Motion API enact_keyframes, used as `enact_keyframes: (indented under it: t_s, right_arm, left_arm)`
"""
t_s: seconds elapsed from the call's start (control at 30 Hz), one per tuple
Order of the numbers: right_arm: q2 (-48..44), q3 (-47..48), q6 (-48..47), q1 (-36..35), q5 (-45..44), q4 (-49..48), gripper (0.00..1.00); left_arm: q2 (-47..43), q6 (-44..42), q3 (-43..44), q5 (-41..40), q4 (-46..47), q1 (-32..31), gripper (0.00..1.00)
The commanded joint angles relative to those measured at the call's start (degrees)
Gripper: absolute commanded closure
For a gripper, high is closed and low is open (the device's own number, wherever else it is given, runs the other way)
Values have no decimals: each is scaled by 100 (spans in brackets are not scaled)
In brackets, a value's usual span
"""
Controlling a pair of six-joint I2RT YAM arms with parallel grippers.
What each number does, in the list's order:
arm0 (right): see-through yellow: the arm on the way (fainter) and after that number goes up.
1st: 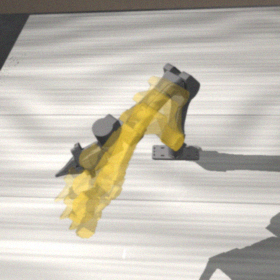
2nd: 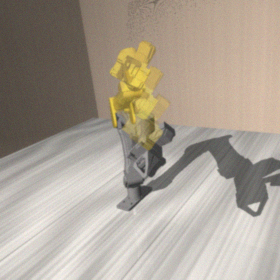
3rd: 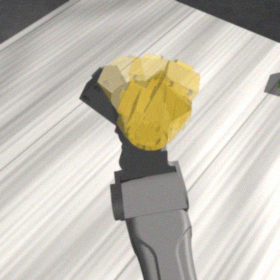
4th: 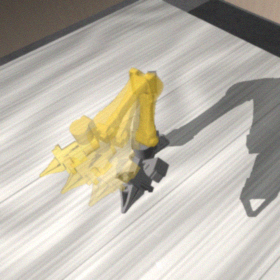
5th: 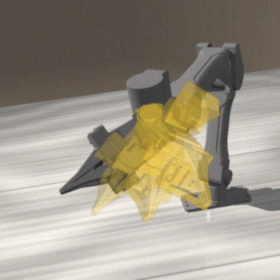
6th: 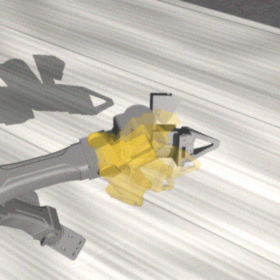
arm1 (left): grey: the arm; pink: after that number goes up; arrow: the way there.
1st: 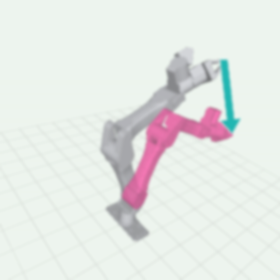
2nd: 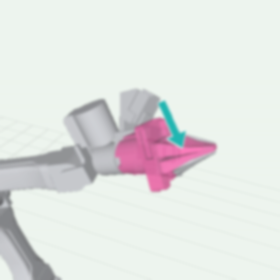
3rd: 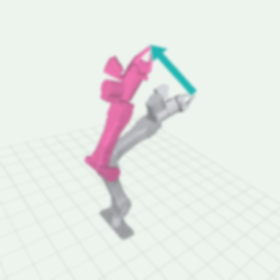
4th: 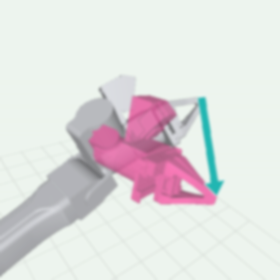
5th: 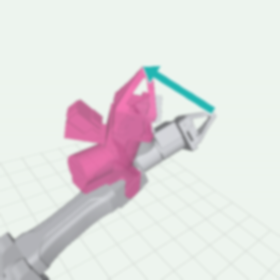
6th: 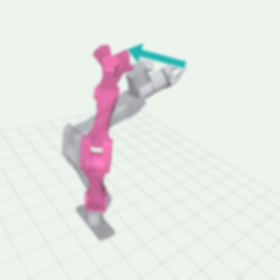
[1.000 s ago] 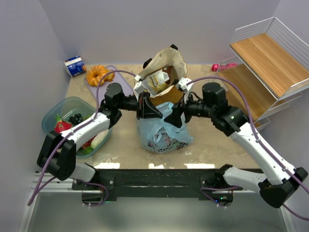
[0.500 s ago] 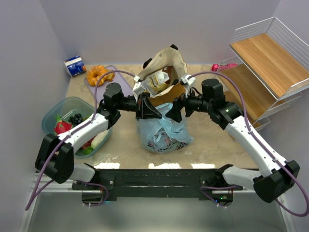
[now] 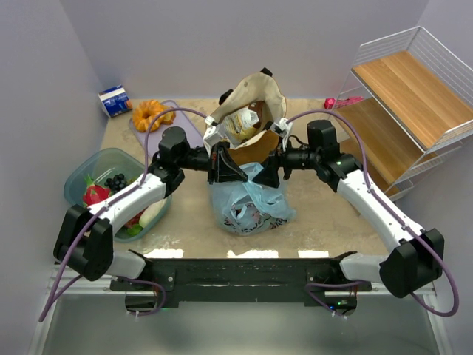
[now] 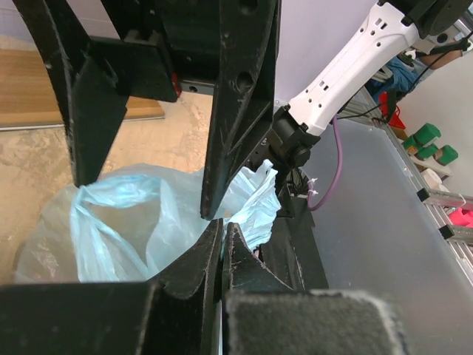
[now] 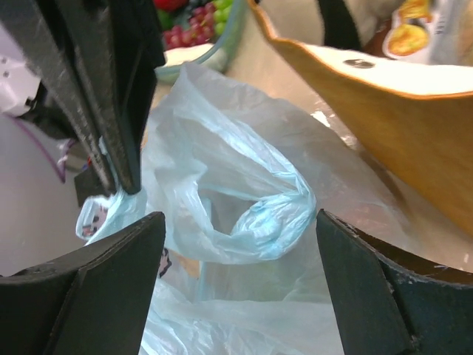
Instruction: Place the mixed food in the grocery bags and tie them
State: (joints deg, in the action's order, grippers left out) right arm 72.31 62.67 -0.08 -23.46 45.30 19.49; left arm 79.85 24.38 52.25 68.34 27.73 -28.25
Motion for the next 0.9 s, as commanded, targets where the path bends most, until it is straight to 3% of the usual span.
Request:
enact_keyframes:
  t_s: [0.0,0.03,0.13,0.23,0.4,0.57,0.87]
  right_arm:
    - [-24,-45,-265,26,813,-226,23]
    - [-24,-45,-247,26,840,-226,35]
    - [-51,8,-169,35,840,-217,51]
    - [-129,131,-124,26,762,-139,80]
    - [-332,324,-36,26,551,-51,100]
    - [-560,693,306,17,68,354,100]
    - [-719,1045,473,-527,-985,943,100]
  left_arm:
    - [-163,-153,119,4,22,13,100]
    - [-172,-188,119,-13,5,13,100]
    - [-198,-441,189,-145,-240,13,100]
    - [-295,-810,312,-364,-697,13,100]
    - [-418,-926,356,-628,-909,74,100]
    - [-532,-1128,417,-1356,-1268,118,100]
    - [-629,-1041,479,-1850,-1296,118,100]
